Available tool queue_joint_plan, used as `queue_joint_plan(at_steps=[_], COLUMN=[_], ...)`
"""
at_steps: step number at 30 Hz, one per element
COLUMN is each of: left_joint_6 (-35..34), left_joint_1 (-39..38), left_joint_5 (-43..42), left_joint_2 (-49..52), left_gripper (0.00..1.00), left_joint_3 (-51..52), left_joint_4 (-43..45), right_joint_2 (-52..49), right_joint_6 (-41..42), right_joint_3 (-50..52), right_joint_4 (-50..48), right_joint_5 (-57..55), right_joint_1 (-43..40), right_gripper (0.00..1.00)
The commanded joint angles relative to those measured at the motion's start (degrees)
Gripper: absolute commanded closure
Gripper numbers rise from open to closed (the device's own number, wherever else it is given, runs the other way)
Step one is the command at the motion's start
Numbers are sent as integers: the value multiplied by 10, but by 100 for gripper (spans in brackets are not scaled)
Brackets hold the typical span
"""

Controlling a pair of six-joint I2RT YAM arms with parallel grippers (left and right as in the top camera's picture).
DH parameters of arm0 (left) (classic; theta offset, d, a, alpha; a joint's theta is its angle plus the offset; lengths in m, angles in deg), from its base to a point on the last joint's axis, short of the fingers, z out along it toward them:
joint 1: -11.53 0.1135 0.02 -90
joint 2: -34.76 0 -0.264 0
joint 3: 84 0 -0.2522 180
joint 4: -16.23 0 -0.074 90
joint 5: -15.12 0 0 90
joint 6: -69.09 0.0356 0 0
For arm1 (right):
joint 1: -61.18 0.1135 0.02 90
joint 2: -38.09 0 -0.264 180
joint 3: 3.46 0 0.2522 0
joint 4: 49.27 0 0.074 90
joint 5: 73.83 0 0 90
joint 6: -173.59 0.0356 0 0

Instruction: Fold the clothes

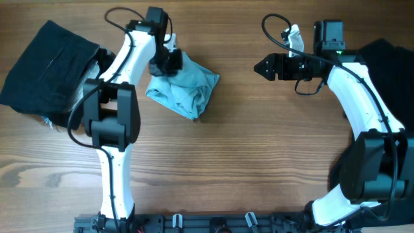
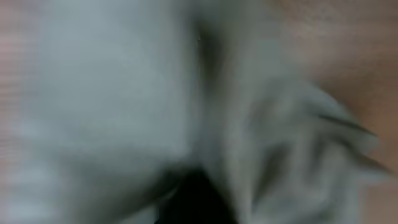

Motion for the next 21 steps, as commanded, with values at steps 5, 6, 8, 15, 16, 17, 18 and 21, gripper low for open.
queue_joint_plan(at_steps=[5, 6, 8, 15, 16, 17, 18, 21], left_joint_6=[10, 10, 10, -10, -9, 4, 19, 49], left_joint_1=[-81, -85, -82, 2, 13, 26, 39, 64], left_joint_5=[-206, -198, -174, 47, 54, 50, 51, 25], left_joint_2=[-47, -57, -80, -133, -127, -117, -105, -64], left_gripper=[95, 92, 86, 20, 12, 9, 4, 0], left_joint_3=[-1, 0, 0, 0, 0, 0, 1, 1], left_joint_4=[6, 4, -2, -51, -50, -47, -45, -37], right_joint_2=[3, 3, 3, 3, 3, 3, 3, 3], right_joint_6=[3, 2, 2, 2, 2, 0, 0, 0], right_joint_3=[-5, -5, -5, -5, -5, -5, -5, -5], right_joint_4=[6, 5, 6, 6, 6, 6, 6, 6], right_joint_5=[-5, -5, -5, -14, -18, -18, -18, -18], right_joint_1=[1, 1, 1, 1, 1, 1, 1, 1], right_gripper=[21, 21, 21, 20, 20, 20, 20, 19])
